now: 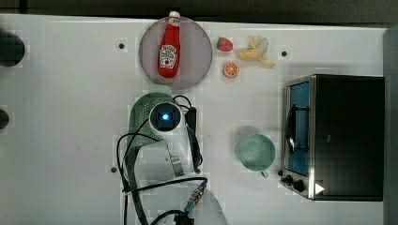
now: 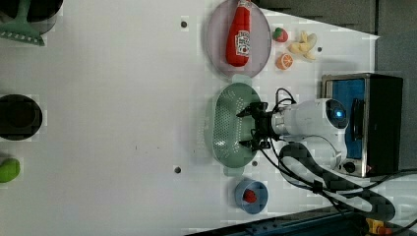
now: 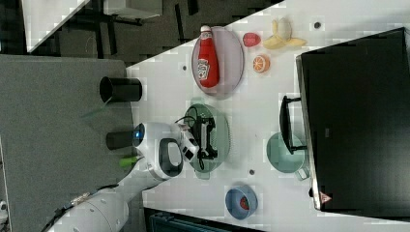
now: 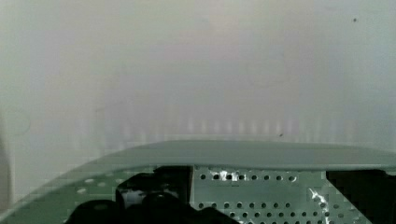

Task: Drag strainer left to right.

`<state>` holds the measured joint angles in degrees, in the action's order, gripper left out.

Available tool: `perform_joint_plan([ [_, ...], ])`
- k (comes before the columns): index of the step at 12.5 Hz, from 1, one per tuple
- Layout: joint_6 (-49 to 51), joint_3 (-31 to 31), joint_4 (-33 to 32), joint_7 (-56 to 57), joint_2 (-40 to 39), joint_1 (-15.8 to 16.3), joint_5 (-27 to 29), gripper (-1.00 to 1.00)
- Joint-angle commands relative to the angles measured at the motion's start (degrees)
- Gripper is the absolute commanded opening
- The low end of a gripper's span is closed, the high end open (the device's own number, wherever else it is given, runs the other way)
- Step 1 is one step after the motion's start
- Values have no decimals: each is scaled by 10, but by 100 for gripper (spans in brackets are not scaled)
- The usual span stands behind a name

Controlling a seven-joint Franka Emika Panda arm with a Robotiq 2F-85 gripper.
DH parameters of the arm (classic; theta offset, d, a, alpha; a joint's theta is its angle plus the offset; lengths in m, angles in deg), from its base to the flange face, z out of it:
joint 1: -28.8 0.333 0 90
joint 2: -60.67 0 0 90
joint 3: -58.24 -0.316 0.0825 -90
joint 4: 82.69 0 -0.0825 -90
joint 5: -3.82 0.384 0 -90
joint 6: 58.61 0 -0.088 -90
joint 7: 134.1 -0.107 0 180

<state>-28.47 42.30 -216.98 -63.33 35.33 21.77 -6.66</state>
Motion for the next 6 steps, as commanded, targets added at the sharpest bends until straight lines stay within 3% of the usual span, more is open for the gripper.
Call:
perform_joint_plan([
  [1, 2, 22, 3, 41, 10, -6, 9, 100],
  [6, 0, 75, 3, 119, 15, -9, 9, 100],
])
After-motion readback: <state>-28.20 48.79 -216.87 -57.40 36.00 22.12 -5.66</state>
